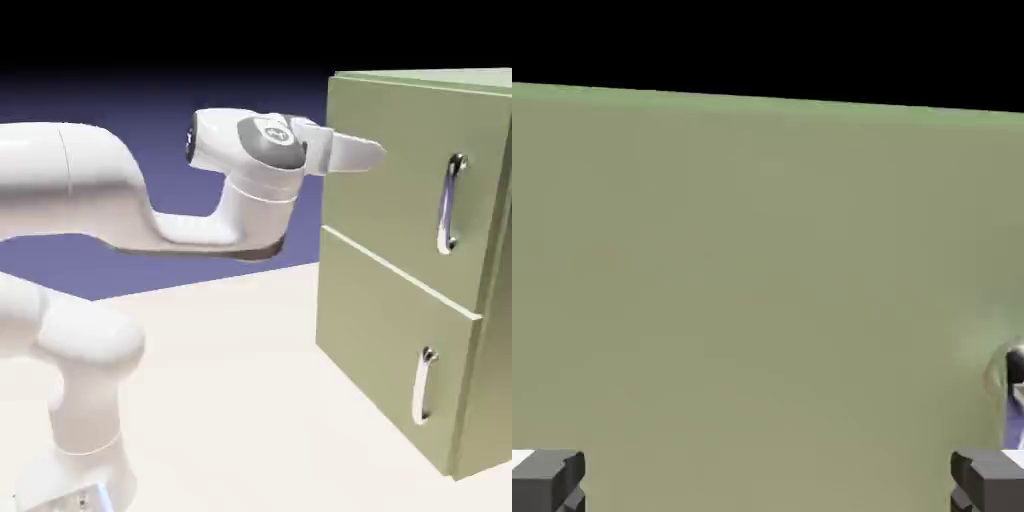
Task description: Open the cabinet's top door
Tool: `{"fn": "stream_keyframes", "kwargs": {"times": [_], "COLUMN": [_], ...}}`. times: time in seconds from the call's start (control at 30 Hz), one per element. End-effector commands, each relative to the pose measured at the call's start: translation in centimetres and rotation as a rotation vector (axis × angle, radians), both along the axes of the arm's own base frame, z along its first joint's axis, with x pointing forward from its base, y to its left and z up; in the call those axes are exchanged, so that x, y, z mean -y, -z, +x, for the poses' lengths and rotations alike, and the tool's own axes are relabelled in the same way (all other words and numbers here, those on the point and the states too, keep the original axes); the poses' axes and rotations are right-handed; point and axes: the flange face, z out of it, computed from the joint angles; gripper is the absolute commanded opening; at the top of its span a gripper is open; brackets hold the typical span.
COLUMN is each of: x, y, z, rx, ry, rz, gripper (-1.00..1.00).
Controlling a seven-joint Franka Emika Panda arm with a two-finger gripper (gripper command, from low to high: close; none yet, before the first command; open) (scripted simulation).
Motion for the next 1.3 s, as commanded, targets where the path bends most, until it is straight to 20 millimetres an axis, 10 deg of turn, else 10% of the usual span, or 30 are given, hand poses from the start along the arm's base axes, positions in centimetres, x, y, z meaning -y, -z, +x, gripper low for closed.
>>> {"fn": "stream_keyframes", "kwargs": {"times": [0.0,0.6,0.77,0.8,1.27], "x": [0.5,8.5,8.3,8.3,3.7], "y": [0.3,8.3,8.3,8.3,8.3], "z": [0.2,4.8,9.8,9.8,-0.7], "rx": [0.009,0.112,0.112,0.112,0.12], "ry": [0.001,0.013,0.013,0.013,0.264], "rz": [0.004,0.064,0.064,0.064,0.05], "gripper": [1.0,1.0,1.0,-1.0,-1.0]}}
